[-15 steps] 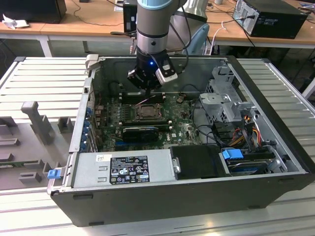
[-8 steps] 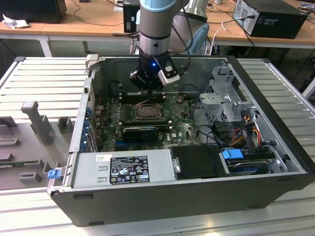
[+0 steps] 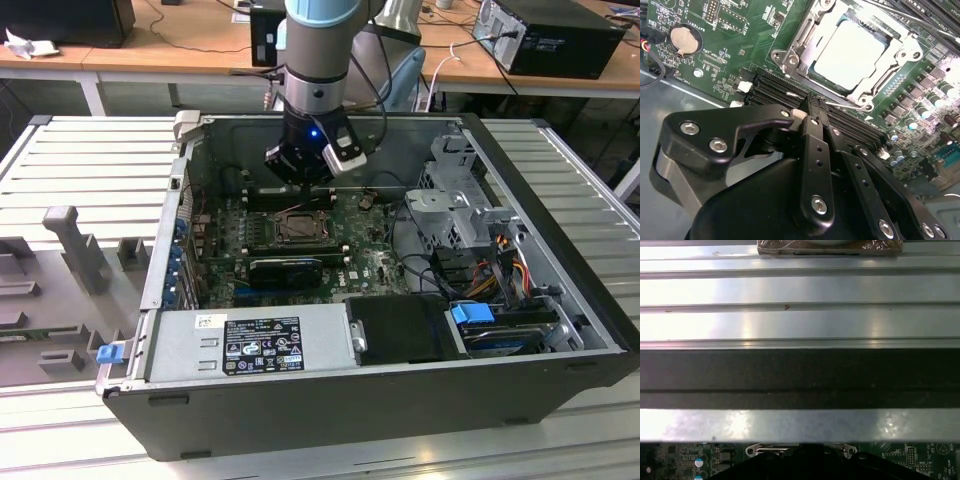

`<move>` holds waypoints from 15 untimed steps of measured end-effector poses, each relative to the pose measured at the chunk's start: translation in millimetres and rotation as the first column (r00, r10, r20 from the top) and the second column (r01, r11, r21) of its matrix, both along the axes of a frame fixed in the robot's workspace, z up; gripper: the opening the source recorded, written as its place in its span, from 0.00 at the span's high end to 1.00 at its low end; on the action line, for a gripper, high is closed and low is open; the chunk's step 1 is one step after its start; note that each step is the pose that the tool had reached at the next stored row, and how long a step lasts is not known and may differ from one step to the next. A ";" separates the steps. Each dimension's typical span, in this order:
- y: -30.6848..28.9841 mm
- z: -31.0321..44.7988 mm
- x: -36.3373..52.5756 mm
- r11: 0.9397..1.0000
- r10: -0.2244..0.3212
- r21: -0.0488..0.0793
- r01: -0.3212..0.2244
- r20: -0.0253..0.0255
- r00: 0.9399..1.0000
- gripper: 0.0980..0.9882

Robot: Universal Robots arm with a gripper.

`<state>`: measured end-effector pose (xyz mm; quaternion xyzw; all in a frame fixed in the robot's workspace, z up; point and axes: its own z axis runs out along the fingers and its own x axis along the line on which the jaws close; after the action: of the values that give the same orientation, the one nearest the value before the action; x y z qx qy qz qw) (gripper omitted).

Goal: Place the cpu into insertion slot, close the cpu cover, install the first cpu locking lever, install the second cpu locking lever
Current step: 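Install the first cpu locking lever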

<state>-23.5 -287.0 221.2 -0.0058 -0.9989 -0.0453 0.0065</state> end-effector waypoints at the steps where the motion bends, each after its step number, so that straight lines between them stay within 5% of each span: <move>1: 0.2 -0.5 0.6 1.000 0.005 0.000 -0.005 0.000 1.000 0.99; 5: 1.7 -6.3 6.1 0.999 0.047 0.000 -0.047 0.000 0.999 0.99; 15: -0.5 -8.7 7.2 0.999 0.047 0.000 -0.047 0.000 0.999 0.99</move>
<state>-16.3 -287.5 212.5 0.0176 -0.9988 -0.0451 0.0075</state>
